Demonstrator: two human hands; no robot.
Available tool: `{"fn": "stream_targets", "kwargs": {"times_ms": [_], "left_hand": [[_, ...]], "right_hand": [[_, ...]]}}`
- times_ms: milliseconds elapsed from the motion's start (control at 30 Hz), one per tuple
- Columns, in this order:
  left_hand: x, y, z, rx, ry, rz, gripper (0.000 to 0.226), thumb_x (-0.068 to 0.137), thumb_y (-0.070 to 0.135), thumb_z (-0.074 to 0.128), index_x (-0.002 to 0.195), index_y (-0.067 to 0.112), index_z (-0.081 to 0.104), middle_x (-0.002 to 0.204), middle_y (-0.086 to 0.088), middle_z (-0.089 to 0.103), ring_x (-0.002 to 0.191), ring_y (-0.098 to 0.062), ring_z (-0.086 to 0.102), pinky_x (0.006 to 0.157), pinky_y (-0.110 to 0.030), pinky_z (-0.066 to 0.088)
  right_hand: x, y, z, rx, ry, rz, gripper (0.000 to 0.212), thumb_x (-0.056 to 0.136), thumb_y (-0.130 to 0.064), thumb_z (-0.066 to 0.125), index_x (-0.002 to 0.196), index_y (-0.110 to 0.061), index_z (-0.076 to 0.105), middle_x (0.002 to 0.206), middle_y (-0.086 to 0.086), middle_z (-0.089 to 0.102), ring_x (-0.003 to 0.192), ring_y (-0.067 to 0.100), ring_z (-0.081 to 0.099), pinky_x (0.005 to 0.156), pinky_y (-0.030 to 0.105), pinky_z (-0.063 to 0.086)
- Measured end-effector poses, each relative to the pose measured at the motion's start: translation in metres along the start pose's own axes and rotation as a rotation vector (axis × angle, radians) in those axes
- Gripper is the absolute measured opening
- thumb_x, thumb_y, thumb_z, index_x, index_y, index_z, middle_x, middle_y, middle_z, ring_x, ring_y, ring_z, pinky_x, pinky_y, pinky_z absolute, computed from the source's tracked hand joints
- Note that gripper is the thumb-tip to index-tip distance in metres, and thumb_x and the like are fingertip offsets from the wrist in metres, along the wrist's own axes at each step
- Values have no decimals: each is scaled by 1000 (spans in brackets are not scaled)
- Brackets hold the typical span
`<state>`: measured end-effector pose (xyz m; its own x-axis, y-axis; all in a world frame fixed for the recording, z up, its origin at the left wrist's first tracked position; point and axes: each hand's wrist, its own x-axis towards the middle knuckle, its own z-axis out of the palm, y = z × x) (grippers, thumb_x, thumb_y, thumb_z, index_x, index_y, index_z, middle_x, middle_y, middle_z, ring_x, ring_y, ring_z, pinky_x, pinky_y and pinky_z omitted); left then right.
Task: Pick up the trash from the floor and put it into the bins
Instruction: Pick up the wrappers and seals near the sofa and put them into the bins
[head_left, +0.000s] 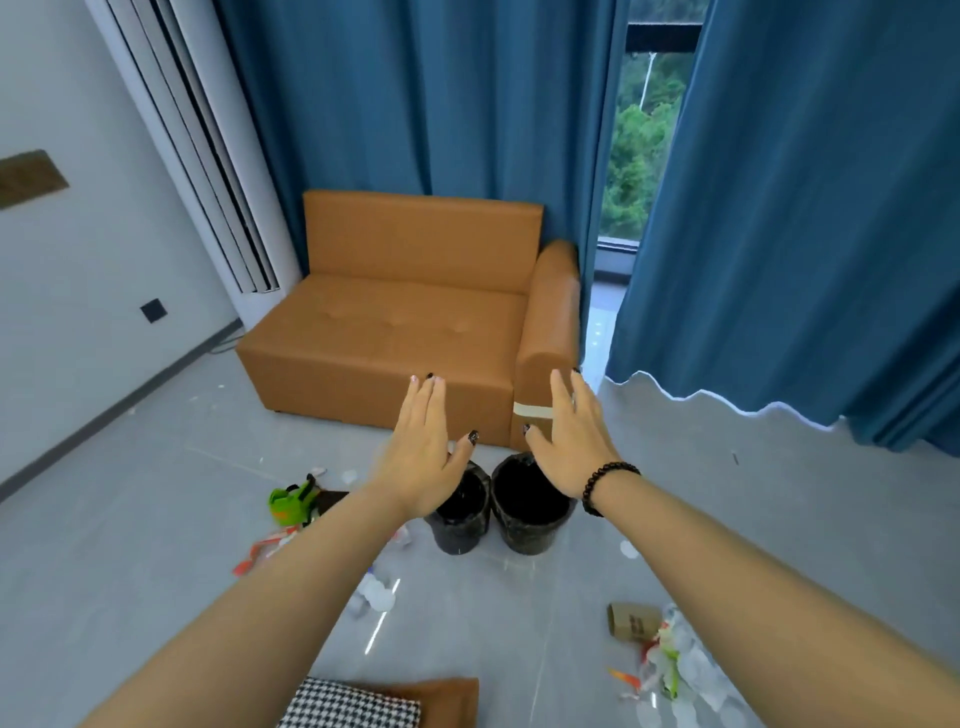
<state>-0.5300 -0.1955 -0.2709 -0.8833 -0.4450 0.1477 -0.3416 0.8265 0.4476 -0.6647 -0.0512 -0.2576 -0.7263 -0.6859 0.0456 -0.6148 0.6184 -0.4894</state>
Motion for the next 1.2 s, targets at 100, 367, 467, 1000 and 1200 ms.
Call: {"fn": "stream_targets", "kwargs": {"times_ms": [100, 367, 467, 1000, 1200], "left_hand": [[41, 14, 27, -100, -5, -127, 75, 100, 37, 37, 151, 4, -7, 160, -5, -11, 145, -17, -19, 117, -27, -4], [110, 12, 60, -285, -1, -328, 73, 100, 32, 39, 151, 10, -7, 160, -3, -9, 146, -17, -14, 116, -29, -1], [129, -2, 70, -283, -16, -379, 73, 100, 33, 39, 151, 6, -5, 160, -5, -7, 147, -17, -12, 117, -29, 0], [337, -181, 112, -354, -163, -509, 70, 101, 36, 37, 152, 10, -3, 161, -2, -3, 147, -16, -5, 117, -33, 6], [379, -244, 124, -463, -159, -631, 80, 98, 32, 46, 150, 11, -11, 161, -6, -3, 148, -21, 2, 117, -35, 12]], "right_hand": [[36, 39, 0, 7, -75, 16, 74, 97, -34, 45, 151, -15, -2, 159, 10, -9, 146, 27, -7, 119, 41, 10], [111, 84, 5, 1, -166, -12, 73, 96, -34, 45, 151, -17, 0, 158, 8, -12, 146, 26, -8, 119, 41, 12], [140, 88, 16, -27, -198, -24, 73, 95, -32, 47, 151, -16, 2, 158, 10, -11, 146, 28, -7, 118, 42, 15], [381, 73, 133, -69, -437, 32, 71, 96, -24, 49, 152, -18, 5, 158, 9, -11, 146, 28, -5, 118, 40, 15], [453, 63, 186, -123, -569, 46, 66, 95, -24, 49, 151, -17, 14, 158, 8, -5, 146, 27, -1, 116, 40, 19]]}}
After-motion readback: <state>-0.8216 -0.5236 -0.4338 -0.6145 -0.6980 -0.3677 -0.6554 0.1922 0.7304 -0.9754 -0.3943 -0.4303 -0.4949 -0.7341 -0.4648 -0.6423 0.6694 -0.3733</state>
